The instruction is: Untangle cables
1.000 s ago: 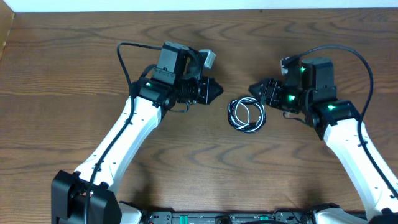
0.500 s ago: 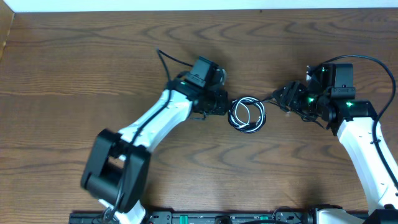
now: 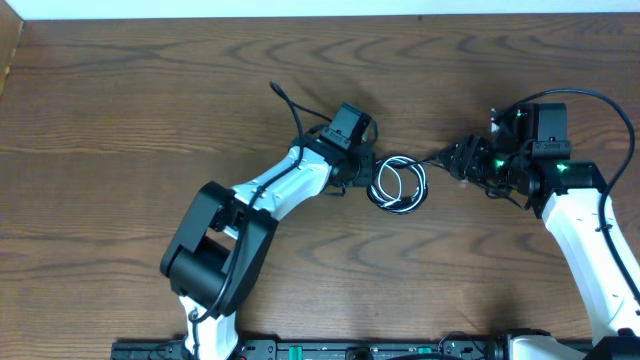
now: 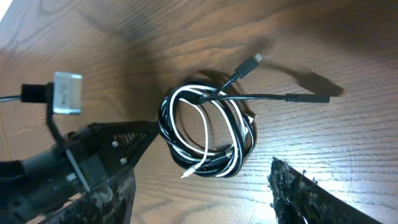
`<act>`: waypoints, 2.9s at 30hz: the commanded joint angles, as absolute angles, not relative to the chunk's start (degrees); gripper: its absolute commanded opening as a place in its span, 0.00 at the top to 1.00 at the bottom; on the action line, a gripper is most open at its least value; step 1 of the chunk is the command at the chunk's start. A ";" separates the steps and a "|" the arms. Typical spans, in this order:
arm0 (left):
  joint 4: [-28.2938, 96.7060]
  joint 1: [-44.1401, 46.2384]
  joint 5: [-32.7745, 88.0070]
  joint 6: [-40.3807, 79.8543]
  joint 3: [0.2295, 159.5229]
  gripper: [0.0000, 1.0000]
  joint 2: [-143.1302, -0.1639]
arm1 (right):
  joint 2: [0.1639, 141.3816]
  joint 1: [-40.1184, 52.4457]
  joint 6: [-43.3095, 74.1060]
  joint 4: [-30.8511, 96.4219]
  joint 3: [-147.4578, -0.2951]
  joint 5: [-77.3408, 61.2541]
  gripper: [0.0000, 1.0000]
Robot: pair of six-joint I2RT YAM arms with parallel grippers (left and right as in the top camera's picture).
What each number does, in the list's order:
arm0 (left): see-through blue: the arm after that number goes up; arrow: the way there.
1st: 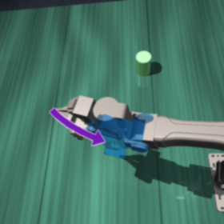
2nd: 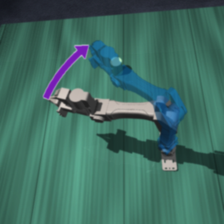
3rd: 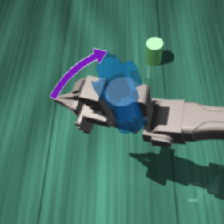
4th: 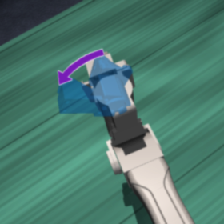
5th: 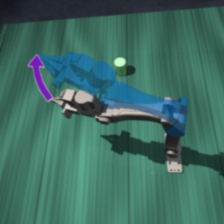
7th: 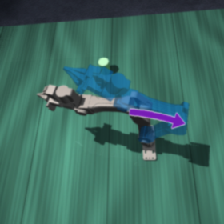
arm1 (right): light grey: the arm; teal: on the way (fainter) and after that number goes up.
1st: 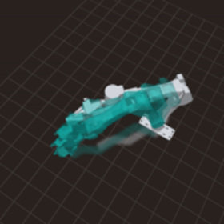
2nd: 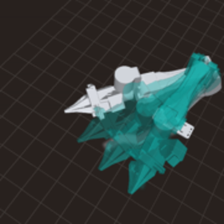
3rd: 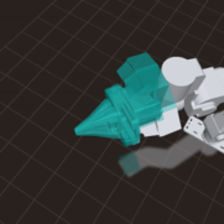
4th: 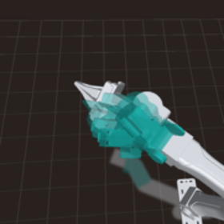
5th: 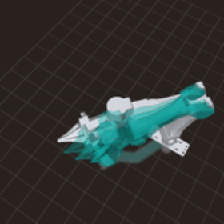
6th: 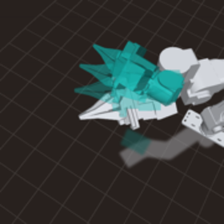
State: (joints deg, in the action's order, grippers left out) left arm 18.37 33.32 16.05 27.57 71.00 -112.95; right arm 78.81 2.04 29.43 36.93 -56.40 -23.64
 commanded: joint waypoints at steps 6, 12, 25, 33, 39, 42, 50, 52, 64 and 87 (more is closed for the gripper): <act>14.46 35.27 14.15 28.34 71.31 0.72 -116.57 | 78.91 1.80 27.99 37.54 -56.49 -22.96 0.34; 15.66 36.53 5.93 28.18 71.20 0.73 -116.95 | 78.91 1.80 27.92 38.17 -56.49 -22.39 0.34; 17.21 36.56 15.29 15.73 71.16 0.93 -103.24 | 78.91 2.70 24.53 33.34 -56.49 -30.87 0.35; 17.91 36.49 33.19 9.43 71.16 0.93 -90.08 | 78.91 3.86 24.32 28.56 -56.49 -39.66 0.35; 17.82 34.02 42.09 9.45 71.16 0.93 -89.93 | 78.91 3.86 24.34 28.14 -56.49 -41.89 0.37; 17.72 32.80 45.76 9.47 71.16 0.93 -89.93 | 78.94 3.86 24.36 28.27 -56.49 -41.52 0.38; 18.35 31.11 47.31 10.33 71.16 0.93 -89.93 | 78.94 3.84 21.74 31.18 -56.47 -41.52 0.38; 18.57 30.96 46.83 10.33 71.16 0.92 -89.93 | 78.94 3.84 21.78 31.57 -56.47 -41.54 0.38; 25.26 31.05 40.25 6.15 71.07 0.92 -91.15 | 78.94 4.51 36.95 28.77 -56.47 -48.23 0.38; 25.30 31.09 39.79 -2.83 71.05 0.92 -92.49 | 87.61 11.55 42.15 26.89 -56.47 -53.47 0.40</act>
State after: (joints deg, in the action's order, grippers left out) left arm 25.65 31.18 39.44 -0.30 70.74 -92.20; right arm 86.02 9.61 41.85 27.33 -56.40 -51.51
